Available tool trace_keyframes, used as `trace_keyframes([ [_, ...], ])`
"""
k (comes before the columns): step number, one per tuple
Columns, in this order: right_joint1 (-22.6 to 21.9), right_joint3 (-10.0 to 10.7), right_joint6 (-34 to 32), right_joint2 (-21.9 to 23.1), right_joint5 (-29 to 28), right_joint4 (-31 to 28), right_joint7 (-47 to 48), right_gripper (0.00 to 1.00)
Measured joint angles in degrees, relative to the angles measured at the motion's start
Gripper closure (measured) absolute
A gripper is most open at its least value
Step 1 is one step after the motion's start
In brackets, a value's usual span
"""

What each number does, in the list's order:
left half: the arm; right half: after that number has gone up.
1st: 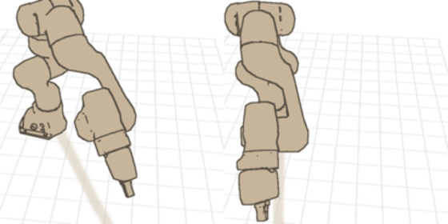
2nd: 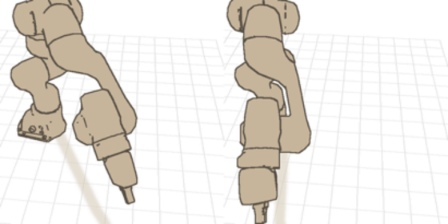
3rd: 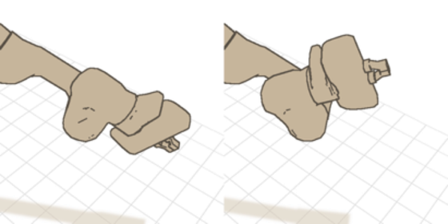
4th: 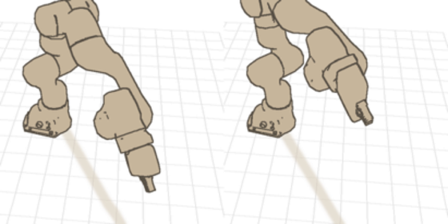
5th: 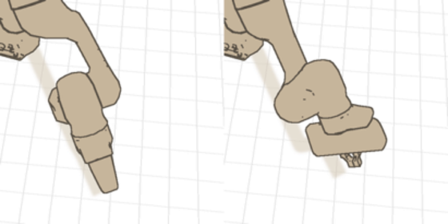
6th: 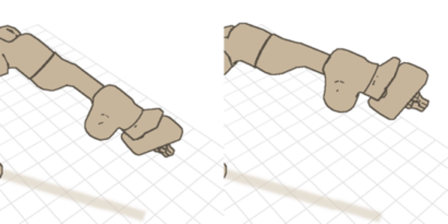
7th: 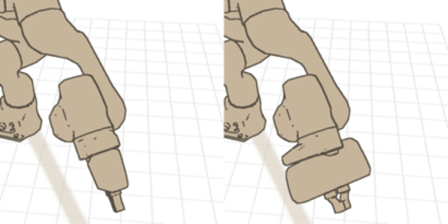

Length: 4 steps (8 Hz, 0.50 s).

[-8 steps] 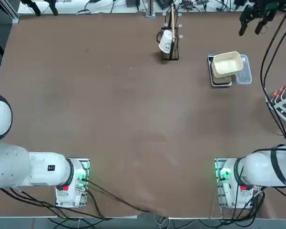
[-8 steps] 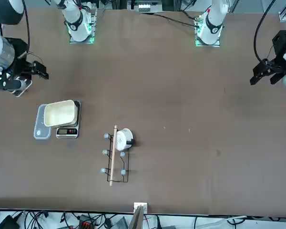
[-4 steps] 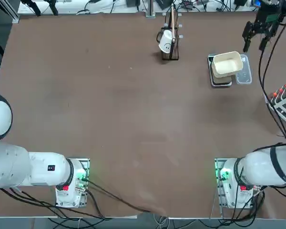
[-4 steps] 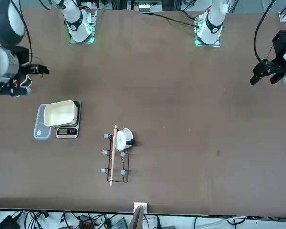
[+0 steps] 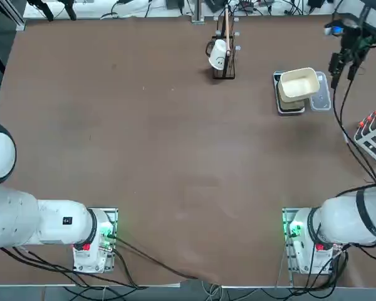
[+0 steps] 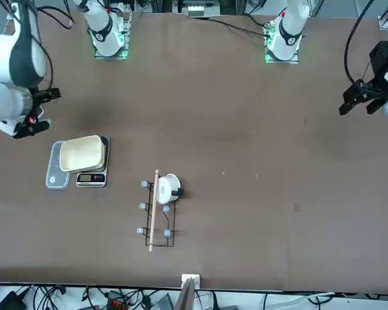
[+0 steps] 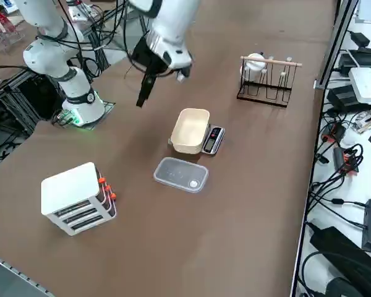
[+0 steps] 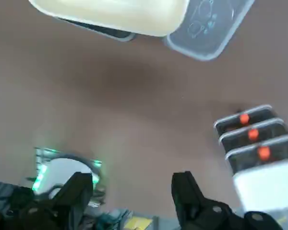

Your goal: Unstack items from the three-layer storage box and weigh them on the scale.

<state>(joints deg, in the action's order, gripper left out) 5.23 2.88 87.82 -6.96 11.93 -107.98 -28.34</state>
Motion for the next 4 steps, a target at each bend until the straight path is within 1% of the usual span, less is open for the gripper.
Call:
trace_keyframes([
  [2, 10.1, 0.7, 12.3, 0.0, 0.7, -4.3, -17.3, 0.01],
  [3, 15.0, 0.9, 19.1, -0.1, 0.8, -7.0, -24.5, 0.02],
  [4, 18.5, 1.0, 24.8, -0.2, 0.8, -9.7, -29.5, 0.04],
])
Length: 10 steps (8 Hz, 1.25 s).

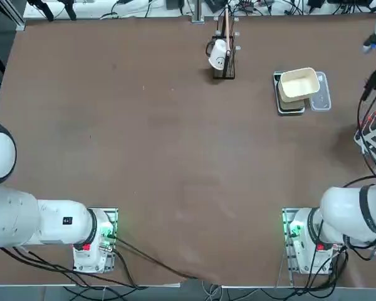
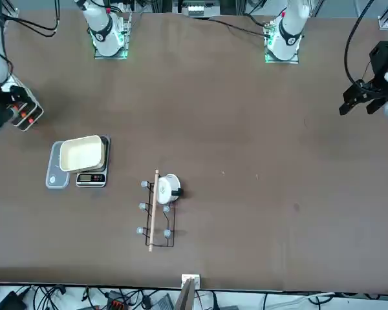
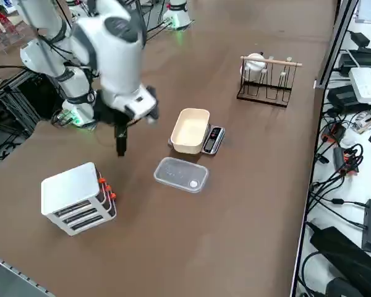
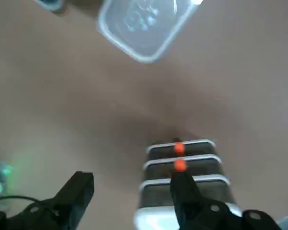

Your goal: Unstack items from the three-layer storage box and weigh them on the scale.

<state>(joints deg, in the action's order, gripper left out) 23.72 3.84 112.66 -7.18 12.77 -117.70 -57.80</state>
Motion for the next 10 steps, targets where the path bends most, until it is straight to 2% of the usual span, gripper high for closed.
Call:
trace_keyframes([
  [2, 2.6, 0.0, 8.3, -0.8, 2.8, -4.5, -3.1, 0.21],
  [4, 3.2, -0.1, 12.1, -3.0, 8.4, -5.4, -3.1, 0.34],
  [5, 3.6, -0.1, 12.6, -3.7, 9.5, -5.4, -3.1, 0.37],
  [10, 5.5, -0.1, 13.2, -4.6, 10.7, -5.4, -3.1, 0.39],
])
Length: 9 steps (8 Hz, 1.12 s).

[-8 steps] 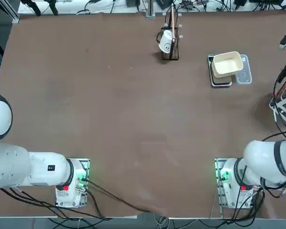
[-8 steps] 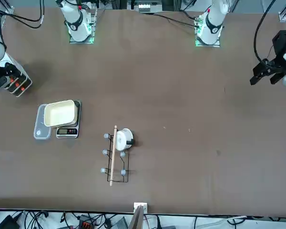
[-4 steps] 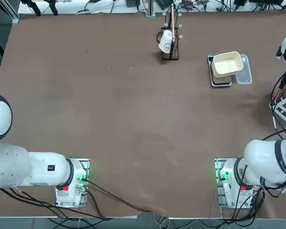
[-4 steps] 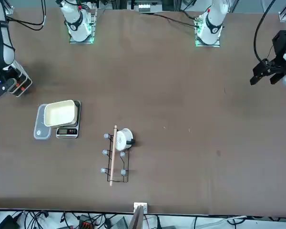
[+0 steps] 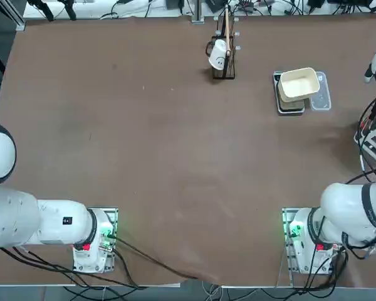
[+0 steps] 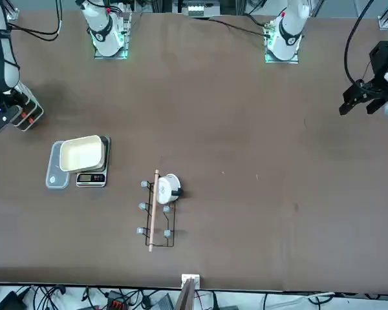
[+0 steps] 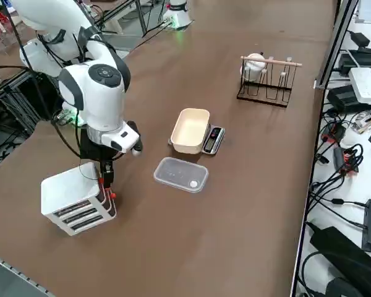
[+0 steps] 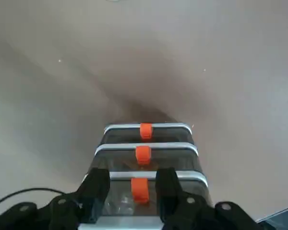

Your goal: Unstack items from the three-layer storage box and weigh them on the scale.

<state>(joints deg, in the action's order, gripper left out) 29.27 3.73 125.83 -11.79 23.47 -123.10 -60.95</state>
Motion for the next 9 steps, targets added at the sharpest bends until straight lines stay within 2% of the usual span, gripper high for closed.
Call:
trace_keyframes([
  [2, 0.3, 0.0, 0.0, 0.0, 0.0, 0.0, 0.0, 0.43],
  [4, 0.3, -0.1, 0.0, 0.0, 0.3, 0.0, 0.0, 0.50],
  [5, 0.4, -0.2, 0.0, 0.0, 0.6, 0.0, 0.0, 0.57],
  [6, 0.4, -0.2, 0.0, 0.0, 0.7, 0.0, 0.0, 0.59],
  [8, 0.4, -0.2, 0.5, 0.0, 0.8, 0.1, -0.1, 0.86],
  [9, 0.4, -0.3, 0.5, 0.0, 0.8, 0.1, -0.1, 0.88],
])
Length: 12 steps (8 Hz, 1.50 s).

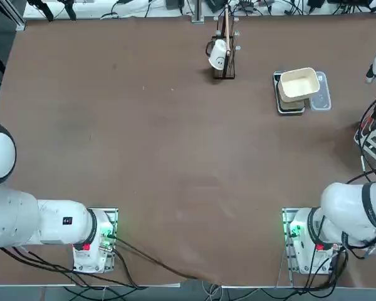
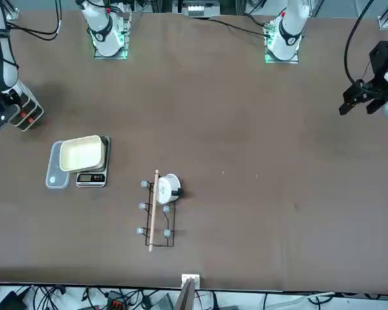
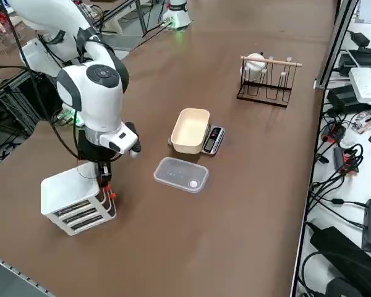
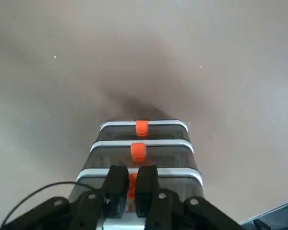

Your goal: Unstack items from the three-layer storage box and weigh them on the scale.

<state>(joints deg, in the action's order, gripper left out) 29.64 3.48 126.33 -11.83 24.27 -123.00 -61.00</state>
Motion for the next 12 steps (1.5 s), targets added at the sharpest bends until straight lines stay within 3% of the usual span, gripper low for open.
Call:
trace_keyframes([
  [6, -0.4, -0.7, 0.0, -0.2, 0.5, 0.2, 0.1, 0.88],
  [12, -10.0, -1.5, 0.1, -2.4, -3.1, 4.0, 6.6, 0.88],
])
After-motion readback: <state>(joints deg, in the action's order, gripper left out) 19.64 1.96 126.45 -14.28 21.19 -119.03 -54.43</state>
